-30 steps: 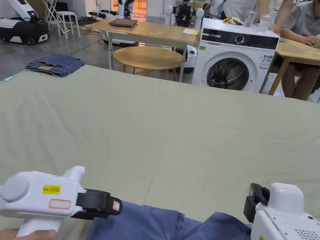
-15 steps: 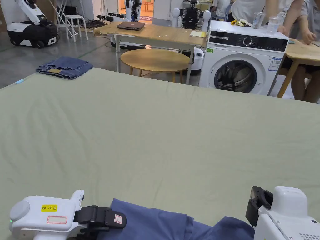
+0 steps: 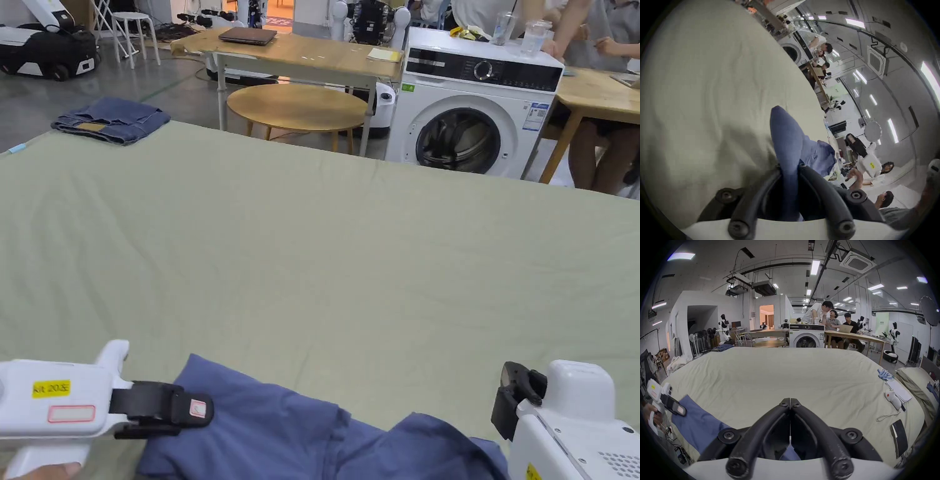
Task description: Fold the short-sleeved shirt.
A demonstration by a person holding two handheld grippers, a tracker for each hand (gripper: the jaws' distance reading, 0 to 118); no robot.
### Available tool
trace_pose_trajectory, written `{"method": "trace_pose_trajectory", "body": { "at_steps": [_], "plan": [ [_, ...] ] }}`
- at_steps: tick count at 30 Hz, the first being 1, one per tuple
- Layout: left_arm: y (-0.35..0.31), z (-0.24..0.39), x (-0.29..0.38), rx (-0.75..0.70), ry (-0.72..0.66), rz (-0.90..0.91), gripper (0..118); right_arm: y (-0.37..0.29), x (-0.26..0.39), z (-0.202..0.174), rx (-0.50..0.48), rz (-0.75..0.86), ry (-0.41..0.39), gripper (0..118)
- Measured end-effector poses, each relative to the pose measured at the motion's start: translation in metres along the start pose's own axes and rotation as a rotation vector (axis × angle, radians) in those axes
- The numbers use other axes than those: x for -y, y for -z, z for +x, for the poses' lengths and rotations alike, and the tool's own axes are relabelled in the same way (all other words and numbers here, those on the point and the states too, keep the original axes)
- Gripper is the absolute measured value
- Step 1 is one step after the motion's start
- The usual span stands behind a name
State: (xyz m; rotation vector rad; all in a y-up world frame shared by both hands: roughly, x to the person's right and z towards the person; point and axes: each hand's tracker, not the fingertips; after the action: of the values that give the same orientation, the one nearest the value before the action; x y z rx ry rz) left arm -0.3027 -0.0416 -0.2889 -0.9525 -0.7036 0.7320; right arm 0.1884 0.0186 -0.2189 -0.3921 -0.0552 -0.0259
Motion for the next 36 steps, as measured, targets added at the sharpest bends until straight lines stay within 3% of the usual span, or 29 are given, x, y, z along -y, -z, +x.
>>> {"method": "trace_pose_trajectory", "body": {
  "at_steps": [8,13,26,36],
  "plan": [
    [-0.072,0.069,-0.027,-0.326,0.126,0.042,1,0.002,-0.005,-0.004,-0.019,0.005,-0.008,0],
    [-0.058,0.106,-0.03,-0.364,0.134,0.016,1,0.003,-0.006,-0.009,-0.036,0.008,-0.004,0],
    [0.044,0.19,-0.02,-0.299,0.2,-0.156,1,0.003,0.001,-0.006,-0.032,-0.014,0.004,0],
    [0.183,0.182,0.011,-0.377,0.193,-0.323,1,0.0,0.007,0.002,-0.02,-0.031,0.016,0]
  ]
}}
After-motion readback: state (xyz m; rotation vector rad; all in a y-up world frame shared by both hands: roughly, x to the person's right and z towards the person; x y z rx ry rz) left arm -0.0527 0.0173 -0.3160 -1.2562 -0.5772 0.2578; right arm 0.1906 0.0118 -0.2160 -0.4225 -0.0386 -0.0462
